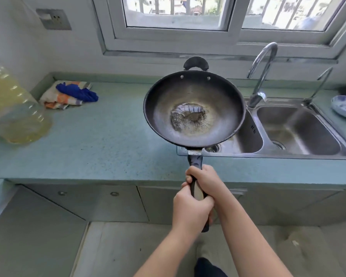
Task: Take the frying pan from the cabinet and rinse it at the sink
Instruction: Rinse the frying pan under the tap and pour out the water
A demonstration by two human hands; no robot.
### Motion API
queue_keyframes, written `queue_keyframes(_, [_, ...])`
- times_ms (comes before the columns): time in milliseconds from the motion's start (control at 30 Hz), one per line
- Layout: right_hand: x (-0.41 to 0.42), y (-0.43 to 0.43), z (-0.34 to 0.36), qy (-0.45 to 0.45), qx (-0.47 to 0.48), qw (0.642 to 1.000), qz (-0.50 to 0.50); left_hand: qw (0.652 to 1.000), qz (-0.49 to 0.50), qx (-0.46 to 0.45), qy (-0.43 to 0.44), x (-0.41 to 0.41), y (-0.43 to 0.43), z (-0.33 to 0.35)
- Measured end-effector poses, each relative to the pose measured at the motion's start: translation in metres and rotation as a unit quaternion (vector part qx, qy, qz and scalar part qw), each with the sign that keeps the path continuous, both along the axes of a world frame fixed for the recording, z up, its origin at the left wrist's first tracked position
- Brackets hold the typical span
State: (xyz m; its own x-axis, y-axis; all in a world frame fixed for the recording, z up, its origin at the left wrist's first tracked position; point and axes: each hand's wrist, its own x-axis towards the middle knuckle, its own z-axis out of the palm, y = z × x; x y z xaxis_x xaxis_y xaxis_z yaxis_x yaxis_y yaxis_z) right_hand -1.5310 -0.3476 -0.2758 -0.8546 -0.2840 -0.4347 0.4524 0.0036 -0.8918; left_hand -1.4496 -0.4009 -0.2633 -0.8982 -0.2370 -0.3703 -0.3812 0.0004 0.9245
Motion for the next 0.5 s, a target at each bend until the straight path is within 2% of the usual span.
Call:
queue_keyframes(267, [-0.089, 0.062, -0.033, -0.043, 0.013, 0.999, 0.009, 0.998, 0.022, -0.026, -0.045, -0.089, 0.068, -0.027])
queue_keyframes(500, [-0.125, 0.095, -0.055, -0.073, 0.033, 0.997, 0.005, 0.996, -0.005, -0.038, -0.076, -0.128, 0.099, -0.047])
